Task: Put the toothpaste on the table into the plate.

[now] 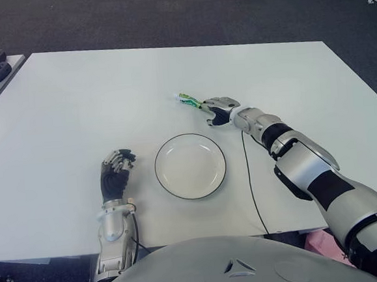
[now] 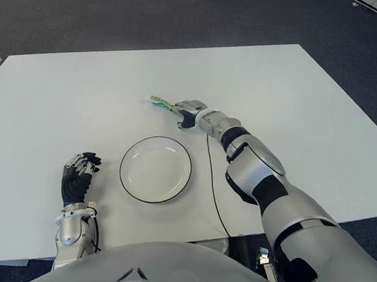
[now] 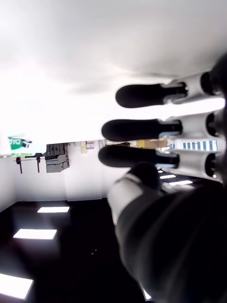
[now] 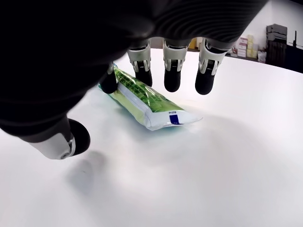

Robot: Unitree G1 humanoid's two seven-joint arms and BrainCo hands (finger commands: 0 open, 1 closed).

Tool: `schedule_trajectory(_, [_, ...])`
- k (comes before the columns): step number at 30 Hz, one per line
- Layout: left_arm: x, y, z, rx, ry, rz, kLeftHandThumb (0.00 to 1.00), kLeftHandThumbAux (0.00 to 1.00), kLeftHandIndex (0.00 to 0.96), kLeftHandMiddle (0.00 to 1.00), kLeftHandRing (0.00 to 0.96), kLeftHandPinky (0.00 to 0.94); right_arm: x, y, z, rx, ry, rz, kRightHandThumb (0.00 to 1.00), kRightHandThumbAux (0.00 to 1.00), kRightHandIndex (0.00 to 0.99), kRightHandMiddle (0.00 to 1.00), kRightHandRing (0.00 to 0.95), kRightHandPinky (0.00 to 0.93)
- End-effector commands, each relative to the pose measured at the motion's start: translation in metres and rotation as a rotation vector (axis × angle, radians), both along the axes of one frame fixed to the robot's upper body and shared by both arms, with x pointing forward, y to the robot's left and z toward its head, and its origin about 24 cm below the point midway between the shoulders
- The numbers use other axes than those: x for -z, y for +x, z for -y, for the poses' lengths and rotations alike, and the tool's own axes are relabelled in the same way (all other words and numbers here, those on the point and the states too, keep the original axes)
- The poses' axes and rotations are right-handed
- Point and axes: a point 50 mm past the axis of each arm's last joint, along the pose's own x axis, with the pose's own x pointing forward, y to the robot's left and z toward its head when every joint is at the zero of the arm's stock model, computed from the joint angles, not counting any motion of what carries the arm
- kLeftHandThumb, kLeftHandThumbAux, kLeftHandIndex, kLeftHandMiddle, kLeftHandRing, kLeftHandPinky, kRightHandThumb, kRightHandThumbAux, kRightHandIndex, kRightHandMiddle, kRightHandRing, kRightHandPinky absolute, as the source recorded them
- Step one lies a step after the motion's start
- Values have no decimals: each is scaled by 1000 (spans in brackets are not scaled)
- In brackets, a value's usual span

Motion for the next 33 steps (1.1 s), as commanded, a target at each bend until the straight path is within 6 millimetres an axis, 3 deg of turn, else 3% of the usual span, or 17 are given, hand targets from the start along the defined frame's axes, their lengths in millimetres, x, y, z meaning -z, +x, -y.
schedule_trajectory(1, [14, -7, -1, -6, -10, -93, 702, 724, 425, 489, 491, 487, 19, -14, 16, -33, -72, -61, 544, 529, 0, 0, 0, 0])
schedule_trajectory(9, [12, -6, 0, 0, -10, -85, 705, 723, 425, 487, 489, 482, 20, -19, 28, -114, -121, -26, 563, 574, 0, 0, 0, 20])
schedule_trajectory(33, [13, -5, 1, 6, 2, -98, 707, 723, 425, 490, 488, 476, 2, -18, 29, -231, -141, 79, 532, 602, 0, 0, 0, 0])
